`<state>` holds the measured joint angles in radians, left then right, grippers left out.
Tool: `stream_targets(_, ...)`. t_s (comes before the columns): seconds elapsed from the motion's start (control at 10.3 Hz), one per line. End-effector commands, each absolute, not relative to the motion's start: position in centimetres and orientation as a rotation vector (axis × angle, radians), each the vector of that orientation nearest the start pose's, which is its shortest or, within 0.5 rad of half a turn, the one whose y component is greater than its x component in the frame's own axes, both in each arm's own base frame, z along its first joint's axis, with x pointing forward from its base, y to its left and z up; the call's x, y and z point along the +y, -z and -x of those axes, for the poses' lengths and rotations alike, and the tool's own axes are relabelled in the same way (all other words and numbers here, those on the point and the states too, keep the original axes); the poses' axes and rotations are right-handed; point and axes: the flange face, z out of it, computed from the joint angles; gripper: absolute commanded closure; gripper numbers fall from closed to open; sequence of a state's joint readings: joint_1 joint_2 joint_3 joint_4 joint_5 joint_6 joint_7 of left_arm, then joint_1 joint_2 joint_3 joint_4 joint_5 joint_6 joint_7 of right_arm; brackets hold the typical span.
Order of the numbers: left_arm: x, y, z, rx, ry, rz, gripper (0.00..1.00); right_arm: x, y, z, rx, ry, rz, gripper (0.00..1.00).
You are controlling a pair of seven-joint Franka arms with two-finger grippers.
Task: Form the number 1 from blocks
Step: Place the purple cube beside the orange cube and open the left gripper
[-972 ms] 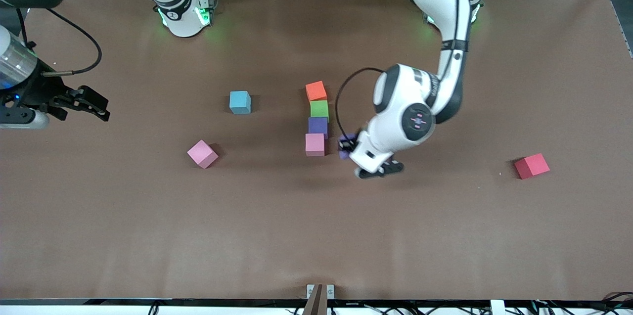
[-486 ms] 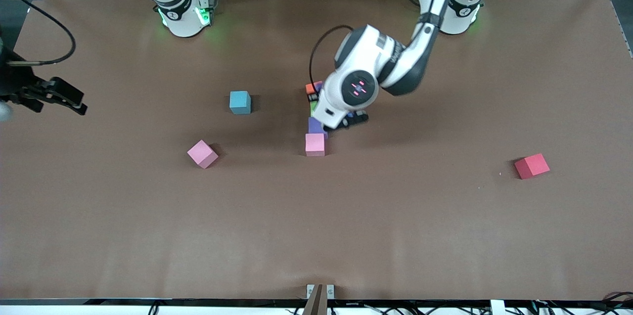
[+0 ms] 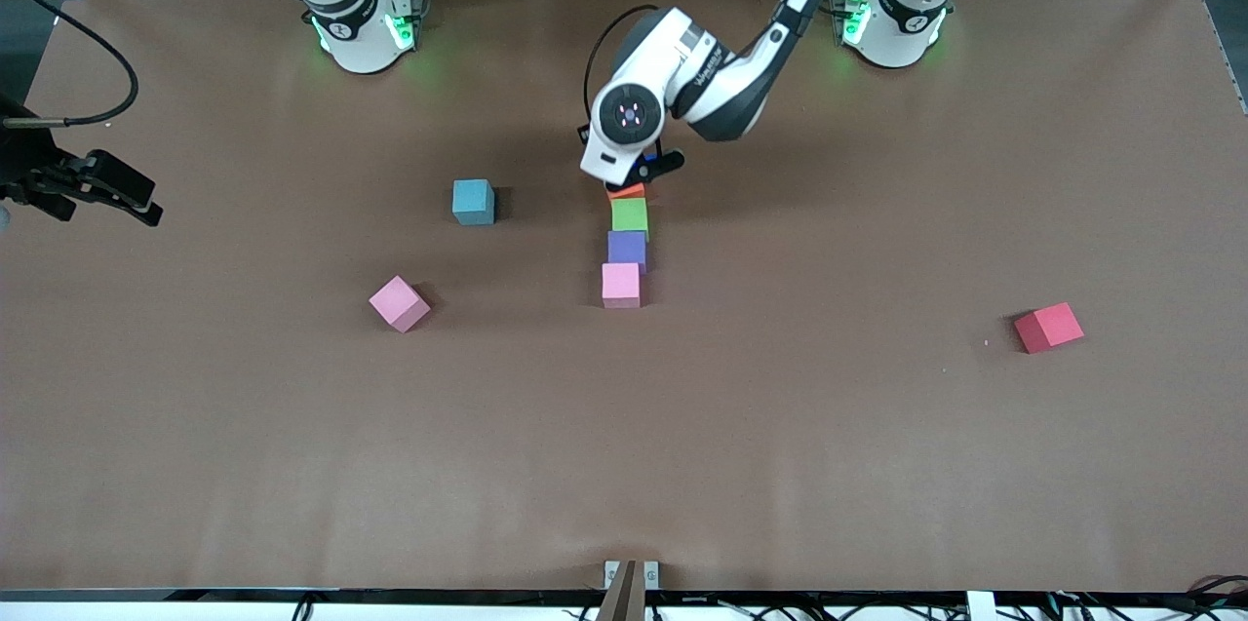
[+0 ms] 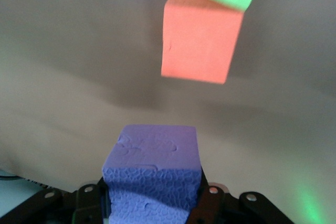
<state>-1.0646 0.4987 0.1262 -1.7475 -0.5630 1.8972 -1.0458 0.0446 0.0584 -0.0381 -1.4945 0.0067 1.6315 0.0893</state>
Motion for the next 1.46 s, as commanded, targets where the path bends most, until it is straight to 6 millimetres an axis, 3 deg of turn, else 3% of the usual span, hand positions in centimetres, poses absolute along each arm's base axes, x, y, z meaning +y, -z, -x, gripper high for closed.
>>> stream_targets(0.0, -52.4, -27.5, -30.5, -0.598, -0.786, 2.937, 1.0, 0.2, -63.8, -57.9, 0.122, 0.118, 3.108, 0.0)
stream_targets(0.1, -52.8, -26.2, -28.1, -0.535, -0.745, 2.942, 1.0, 0.3, -63.7, -57.9, 0.124, 0.115, 3.107, 0.0)
stream_targets(0.19, -52.9, -25.4, -27.2, -0.488, -0.677, 2.962, 1.0, 0.2, -63.7, -57.9, 0.129, 0.11, 3.107, 0.0)
stream_targets(0.49, -53.9, -24.5, -27.2, -0.369, -0.532, 3.033, 1.0, -0.4, -63.7, -57.8, 0.136, 0.111, 3.113, 0.0)
stream_targets(0.87, -54.3, -22.2, -27.4, -0.363, -0.478, 3.057, 1.0, -1.3, -64.1, -57.5, 0.099, 0.11, 3.127, 0.0)
stream_targets(1.36, -54.7, -21.3, -28.4, -0.304, -0.437, 3.116, 1.0, -1.3, -64.2, -56.6, 0.086, 0.041, 3.159, 0.0)
